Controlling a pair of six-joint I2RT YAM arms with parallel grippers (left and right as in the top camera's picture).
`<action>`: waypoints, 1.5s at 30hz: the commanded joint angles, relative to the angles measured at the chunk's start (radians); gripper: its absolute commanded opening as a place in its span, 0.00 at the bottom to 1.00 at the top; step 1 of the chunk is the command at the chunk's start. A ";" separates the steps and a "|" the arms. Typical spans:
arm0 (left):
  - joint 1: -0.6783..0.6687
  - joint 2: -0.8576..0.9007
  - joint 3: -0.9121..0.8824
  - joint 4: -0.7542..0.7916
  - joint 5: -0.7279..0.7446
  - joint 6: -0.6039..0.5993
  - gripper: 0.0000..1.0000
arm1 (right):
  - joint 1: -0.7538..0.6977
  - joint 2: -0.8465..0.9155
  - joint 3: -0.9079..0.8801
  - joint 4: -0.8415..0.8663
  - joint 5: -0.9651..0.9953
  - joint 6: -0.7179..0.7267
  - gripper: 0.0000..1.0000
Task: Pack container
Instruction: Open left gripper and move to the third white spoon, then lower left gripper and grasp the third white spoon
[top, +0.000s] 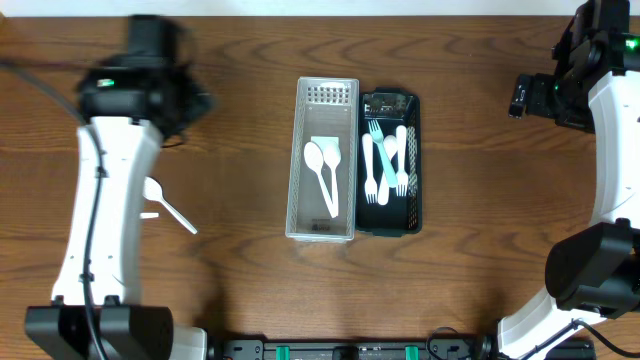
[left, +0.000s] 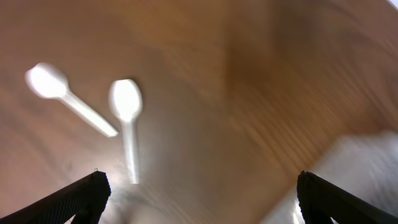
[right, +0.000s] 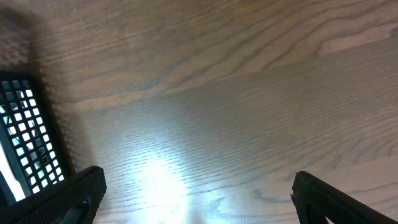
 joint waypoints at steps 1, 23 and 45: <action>0.153 0.009 -0.103 -0.007 -0.021 -0.226 0.98 | -0.009 0.006 -0.004 -0.003 -0.004 -0.021 0.99; 0.639 0.166 -0.472 0.332 0.184 -0.270 0.98 | -0.008 0.006 -0.004 -0.038 -0.004 0.018 0.99; 0.638 0.351 -0.472 0.476 0.185 -0.264 0.98 | -0.008 0.006 -0.004 -0.041 -0.004 0.034 0.99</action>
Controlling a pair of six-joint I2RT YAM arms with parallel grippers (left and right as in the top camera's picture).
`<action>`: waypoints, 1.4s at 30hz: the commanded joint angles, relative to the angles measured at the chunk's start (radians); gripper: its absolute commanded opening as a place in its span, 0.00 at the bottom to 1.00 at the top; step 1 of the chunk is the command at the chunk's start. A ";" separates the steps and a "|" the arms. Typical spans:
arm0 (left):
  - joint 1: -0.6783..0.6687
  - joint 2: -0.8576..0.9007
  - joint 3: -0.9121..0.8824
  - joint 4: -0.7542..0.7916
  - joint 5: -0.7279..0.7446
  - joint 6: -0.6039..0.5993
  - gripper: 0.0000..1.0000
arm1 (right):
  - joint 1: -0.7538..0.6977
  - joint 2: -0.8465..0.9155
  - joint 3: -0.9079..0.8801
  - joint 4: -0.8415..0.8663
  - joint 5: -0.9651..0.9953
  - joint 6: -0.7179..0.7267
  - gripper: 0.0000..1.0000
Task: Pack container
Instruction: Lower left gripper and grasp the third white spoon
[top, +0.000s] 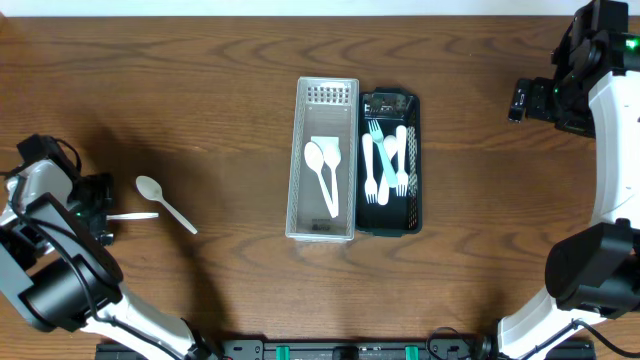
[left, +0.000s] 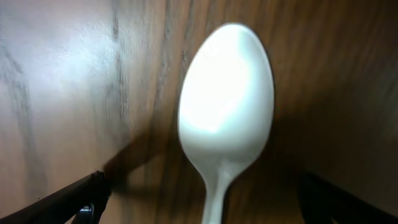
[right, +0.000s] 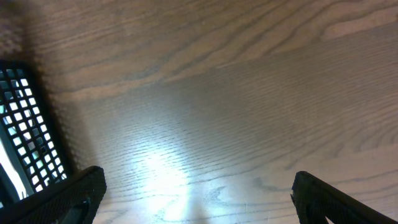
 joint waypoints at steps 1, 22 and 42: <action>0.003 0.031 -0.003 -0.005 -0.007 0.019 0.98 | -0.008 0.006 -0.004 -0.002 -0.004 0.022 0.99; 0.003 0.032 -0.003 -0.090 -0.007 0.027 0.75 | -0.008 0.006 -0.004 -0.002 -0.004 0.022 0.99; 0.003 0.032 -0.003 -0.087 -0.003 0.027 0.19 | -0.008 0.006 -0.004 -0.006 0.005 0.018 0.99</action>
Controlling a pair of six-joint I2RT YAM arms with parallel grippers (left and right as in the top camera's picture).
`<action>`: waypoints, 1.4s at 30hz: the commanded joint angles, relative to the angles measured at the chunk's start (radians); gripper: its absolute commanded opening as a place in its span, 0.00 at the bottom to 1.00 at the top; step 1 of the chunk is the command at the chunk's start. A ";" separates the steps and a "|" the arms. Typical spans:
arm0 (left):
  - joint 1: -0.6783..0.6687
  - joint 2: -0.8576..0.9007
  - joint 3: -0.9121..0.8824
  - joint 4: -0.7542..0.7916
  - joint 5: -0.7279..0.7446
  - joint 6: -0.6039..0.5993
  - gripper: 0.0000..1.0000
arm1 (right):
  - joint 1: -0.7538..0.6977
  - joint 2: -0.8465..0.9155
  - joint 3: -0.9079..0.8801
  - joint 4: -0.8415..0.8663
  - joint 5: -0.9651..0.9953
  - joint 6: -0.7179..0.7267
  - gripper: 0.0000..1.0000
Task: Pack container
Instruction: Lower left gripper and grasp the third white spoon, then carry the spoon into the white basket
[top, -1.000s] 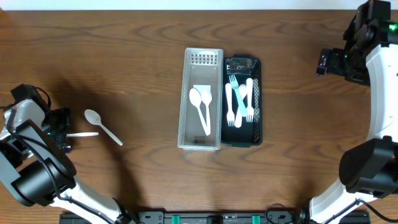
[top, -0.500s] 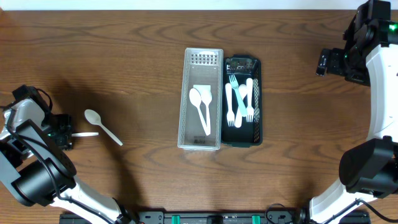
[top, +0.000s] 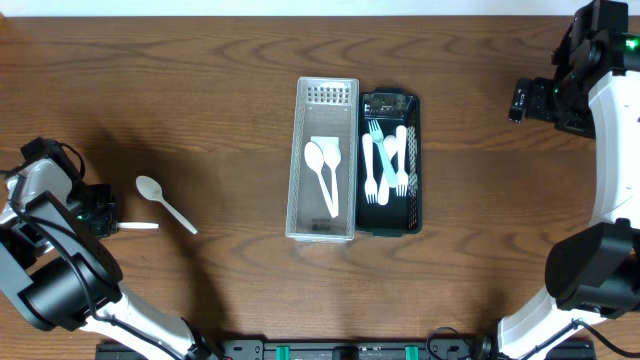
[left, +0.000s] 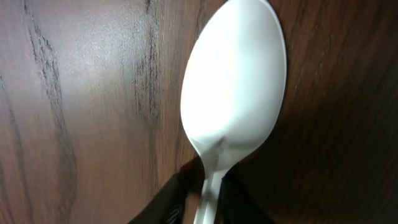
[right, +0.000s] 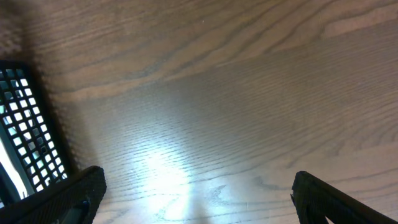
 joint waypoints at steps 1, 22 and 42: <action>0.003 0.028 -0.010 -0.004 -0.007 0.006 0.15 | -0.008 0.006 -0.004 -0.001 0.005 0.011 0.99; -0.141 -0.270 0.017 -0.096 0.113 0.185 0.06 | -0.010 0.006 -0.004 0.014 0.027 -0.040 0.99; -1.086 -0.476 0.017 0.184 0.116 0.594 0.06 | -0.010 0.006 -0.004 0.026 0.003 -0.029 0.99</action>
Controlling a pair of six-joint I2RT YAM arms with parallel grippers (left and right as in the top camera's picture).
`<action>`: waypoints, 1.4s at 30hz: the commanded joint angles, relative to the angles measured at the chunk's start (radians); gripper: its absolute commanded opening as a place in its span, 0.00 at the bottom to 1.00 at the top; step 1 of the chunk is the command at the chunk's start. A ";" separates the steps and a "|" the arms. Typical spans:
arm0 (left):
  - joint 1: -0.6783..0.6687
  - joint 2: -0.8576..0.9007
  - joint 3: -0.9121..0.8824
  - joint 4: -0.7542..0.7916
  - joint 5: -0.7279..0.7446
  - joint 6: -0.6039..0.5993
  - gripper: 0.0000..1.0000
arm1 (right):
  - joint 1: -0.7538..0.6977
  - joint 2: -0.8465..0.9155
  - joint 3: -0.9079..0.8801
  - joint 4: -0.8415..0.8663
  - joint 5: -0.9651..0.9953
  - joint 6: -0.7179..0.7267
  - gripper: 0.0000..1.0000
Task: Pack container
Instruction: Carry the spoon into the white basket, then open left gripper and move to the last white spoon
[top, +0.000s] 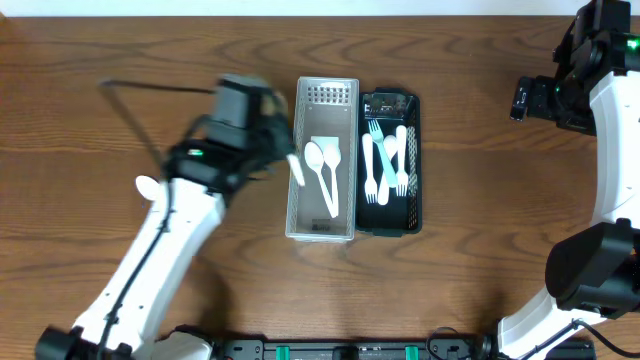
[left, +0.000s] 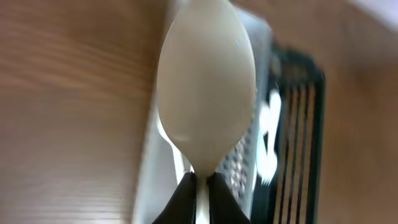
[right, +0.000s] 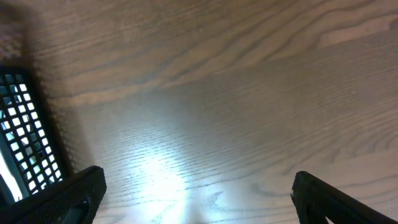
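Note:
My left gripper (left: 200, 188) is shut on the handle of a white plastic spoon (left: 207, 93), bowl pointing away from the camera. In the overhead view that gripper (top: 283, 150) holds the spoon (top: 295, 168) at the left wall of the white container (top: 322, 232), which holds two white spoons (top: 325, 170). The black container (top: 390, 228) beside it holds forks (top: 385, 165). A second loose spoon (top: 146, 184) lies on the table at the left, partly under my left arm. My right gripper (top: 517, 100) hangs open at the far right, nothing between its fingers (right: 68, 196).
The two containers stand side by side mid-table, touching. A corner of the black container (right: 25, 143) shows at the left of the right wrist view, with bare wooden table (right: 217, 93) beyond it. My left arm stretches diagonally from the front left.
My left gripper, then shut on the spoon's handle down at the table's left edge, now holds that spoon raised at the white container's left wall. The right arm has not moved.
My left gripper was open above two loose spoons at the left. Then it stood low with its jaws either side of one spoon's handle, then shut on it. Now that spoon is at the white container; the other stays on the table.

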 joint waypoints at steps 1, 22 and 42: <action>-0.071 0.062 0.013 0.000 -0.052 0.210 0.06 | -0.006 0.005 -0.004 0.002 -0.001 -0.009 0.99; -0.133 0.179 0.113 -0.022 -0.076 0.468 0.88 | -0.017 0.005 -0.004 0.003 -0.020 0.010 0.99; 0.651 -0.064 0.131 -0.446 -0.135 0.144 0.98 | -0.018 0.005 -0.004 0.009 -0.020 -0.010 0.99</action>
